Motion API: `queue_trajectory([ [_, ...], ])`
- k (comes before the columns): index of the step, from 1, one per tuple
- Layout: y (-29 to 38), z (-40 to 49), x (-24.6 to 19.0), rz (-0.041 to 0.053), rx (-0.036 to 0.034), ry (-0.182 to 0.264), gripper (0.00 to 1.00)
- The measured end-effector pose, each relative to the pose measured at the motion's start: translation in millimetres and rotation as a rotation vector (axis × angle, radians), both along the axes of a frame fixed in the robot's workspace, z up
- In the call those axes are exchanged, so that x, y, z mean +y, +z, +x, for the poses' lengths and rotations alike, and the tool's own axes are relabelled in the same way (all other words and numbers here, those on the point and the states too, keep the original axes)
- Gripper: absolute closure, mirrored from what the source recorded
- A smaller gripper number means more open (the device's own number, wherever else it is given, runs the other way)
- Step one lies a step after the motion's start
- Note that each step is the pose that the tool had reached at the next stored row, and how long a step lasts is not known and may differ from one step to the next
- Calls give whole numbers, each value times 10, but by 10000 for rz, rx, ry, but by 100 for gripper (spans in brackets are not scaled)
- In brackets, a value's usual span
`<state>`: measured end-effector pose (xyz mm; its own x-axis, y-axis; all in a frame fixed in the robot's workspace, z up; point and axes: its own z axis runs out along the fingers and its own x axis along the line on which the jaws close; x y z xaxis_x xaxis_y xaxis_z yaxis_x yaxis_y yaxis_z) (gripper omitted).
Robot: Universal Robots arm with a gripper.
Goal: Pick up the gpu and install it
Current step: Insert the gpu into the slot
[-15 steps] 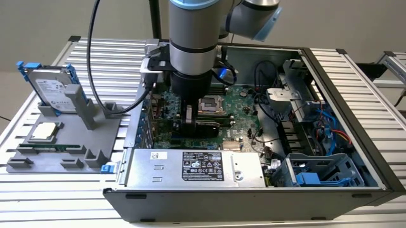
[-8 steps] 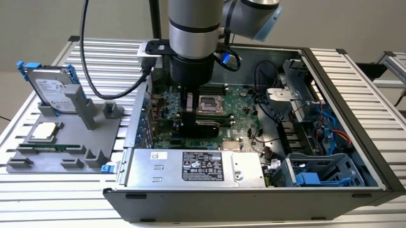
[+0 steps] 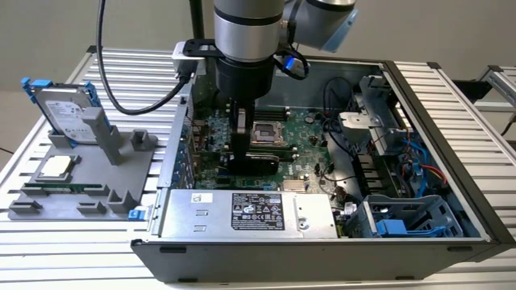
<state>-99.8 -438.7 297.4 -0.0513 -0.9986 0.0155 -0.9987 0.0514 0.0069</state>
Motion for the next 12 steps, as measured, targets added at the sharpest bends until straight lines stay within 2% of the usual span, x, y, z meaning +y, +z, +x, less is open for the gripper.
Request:
queue_trajectory([
  [1, 0, 0, 0, -1, 0, 0, 100],
  [12, 2, 0, 0, -2, 1, 0, 100],
])
